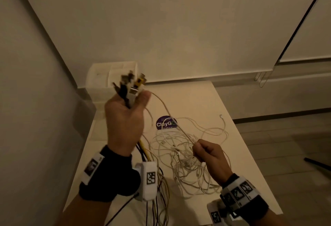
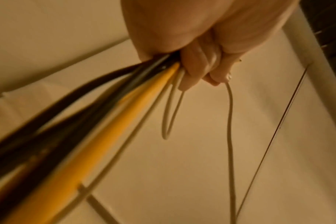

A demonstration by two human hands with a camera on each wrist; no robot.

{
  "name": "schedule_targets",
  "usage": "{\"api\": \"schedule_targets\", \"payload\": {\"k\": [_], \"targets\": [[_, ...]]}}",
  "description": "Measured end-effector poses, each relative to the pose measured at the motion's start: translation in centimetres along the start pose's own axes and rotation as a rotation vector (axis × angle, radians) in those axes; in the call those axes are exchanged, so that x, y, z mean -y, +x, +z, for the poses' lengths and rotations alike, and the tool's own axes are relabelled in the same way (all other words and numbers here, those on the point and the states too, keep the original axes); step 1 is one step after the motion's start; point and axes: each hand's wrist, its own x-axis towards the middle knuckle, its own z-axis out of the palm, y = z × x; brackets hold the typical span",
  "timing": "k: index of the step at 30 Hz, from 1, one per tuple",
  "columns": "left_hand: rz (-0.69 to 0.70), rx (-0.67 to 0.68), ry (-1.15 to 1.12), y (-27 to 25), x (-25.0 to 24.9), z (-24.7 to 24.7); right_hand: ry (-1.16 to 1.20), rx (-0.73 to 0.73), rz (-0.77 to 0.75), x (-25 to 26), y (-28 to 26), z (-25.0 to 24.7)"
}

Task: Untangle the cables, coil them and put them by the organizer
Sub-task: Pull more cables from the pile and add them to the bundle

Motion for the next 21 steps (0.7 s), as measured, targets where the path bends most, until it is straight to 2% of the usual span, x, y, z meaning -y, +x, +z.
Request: {"api": "schedule_targets", "payload": {"k": [2,5,6,7,11,14,16,18,21], "targets": [[0.005,-0.055,0.020,0.7,0.3,-0.7,-0.082,-0.068,0.036,-1.3,0.7,0.1],[0.018,-0.114,0.101,0.2,1.2,-1.2,-0.014,-0.178,0.100,-1.8,1.7,0.2],[0.025,-0.092,0.110,-0.3,1.3,-1.2,0.011,-0.200,0.106,-1.4,1.9,0.2],[0.016,-0.029,0.112,-0.8,1.6,-0.9,0.016,-0.196,0.096,-0.7,2.0,0.2],[-0.088,0.421,0.182,-3.7,2.2,1.3,-0.012,-0.048,-0.075,3.5,2.1,0.3],[-0.096,0.536,0.237,-4.7,3.1,2.7,0.055,-0.008,-0.187,7.0,2.6,-0.2],[-0.101,0.511,0.175,-4.4,3.2,2.9,0.093,0.027,-0.213,7.8,2.9,-0.8],[-0.049,0.452,0.154,-3.9,2.7,2.9,0.119,0.105,-0.211,7.7,2.8,-1.2],[0.039,0.305,0.185,-2.3,1.8,2.2,0.189,0.154,-0.130,5.8,2.0,-1.5]]}}
